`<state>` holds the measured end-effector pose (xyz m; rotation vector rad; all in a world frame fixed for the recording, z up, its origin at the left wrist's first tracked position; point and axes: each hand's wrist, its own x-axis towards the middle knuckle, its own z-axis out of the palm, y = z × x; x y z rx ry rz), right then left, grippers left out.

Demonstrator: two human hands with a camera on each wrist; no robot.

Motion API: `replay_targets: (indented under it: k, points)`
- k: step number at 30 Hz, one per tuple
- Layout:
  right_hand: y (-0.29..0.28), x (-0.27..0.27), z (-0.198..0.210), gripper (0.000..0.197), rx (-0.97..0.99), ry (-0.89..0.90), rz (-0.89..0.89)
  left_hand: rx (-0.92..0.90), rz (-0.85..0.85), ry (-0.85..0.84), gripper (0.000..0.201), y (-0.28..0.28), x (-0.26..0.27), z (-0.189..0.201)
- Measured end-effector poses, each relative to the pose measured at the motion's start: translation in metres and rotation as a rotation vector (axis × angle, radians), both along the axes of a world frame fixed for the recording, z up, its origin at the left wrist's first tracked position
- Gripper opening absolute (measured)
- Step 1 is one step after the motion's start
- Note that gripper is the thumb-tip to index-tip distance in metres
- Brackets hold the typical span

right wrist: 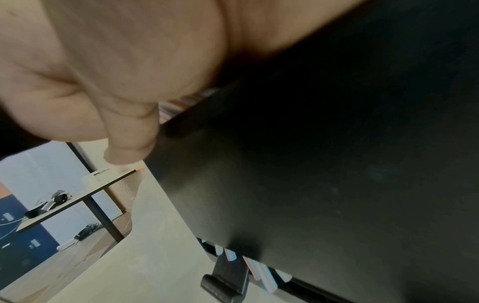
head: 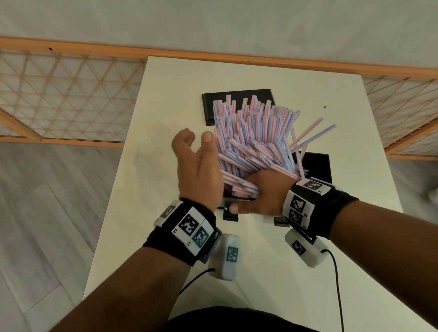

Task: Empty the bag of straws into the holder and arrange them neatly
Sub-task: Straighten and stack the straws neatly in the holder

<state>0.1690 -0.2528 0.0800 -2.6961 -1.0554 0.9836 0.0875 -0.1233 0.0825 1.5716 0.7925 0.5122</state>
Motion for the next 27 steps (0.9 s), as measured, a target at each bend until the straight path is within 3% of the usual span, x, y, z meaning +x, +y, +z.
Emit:
replay_targets:
  k: [2,5,7,9,11,18,20,23,27]
  points:
    - [0.002,0.0,-0.001,0.045,-0.002,-0.015,-0.04,0.02,-0.008,-0.008,0.054,0.005,0.001,0.0]
    - [0.005,-0.002,-0.005,0.059,0.017,0.012,-0.069,0.019,-0.121,0.04,0.089,-0.002,0.005,-0.004]
    - [0.008,-0.006,-0.006,0.063,0.093,0.043,-0.059,-0.017,-0.187,0.036,0.099,-0.013,0.006,-0.01]
    - [0.01,-0.01,0.0,0.04,0.104,0.029,-0.041,-0.021,-0.194,0.002,0.095,-0.019,0.004,-0.018]
    - [0.01,-0.012,0.004,0.032,0.142,0.0,-0.044,0.008,-0.165,0.018,0.091,-0.022,0.005,-0.023]
    - [0.01,-0.021,0.0,0.06,0.344,-0.082,0.083,0.32,-0.111,0.181,0.091,-0.033,0.014,-0.021]
    - [-0.002,-0.022,-0.003,0.06,0.418,-0.025,0.013,0.294,-0.086,0.198,0.089,-0.03,0.014,-0.022]
    - [-0.024,-0.028,0.001,0.065,0.428,0.004,0.067,0.258,-0.04,0.158,0.088,-0.026,0.012,-0.023]
    - [-0.056,-0.034,0.011,0.039,0.428,-0.051,0.19,0.12,0.002,0.15,0.079,-0.031,0.013,-0.024]
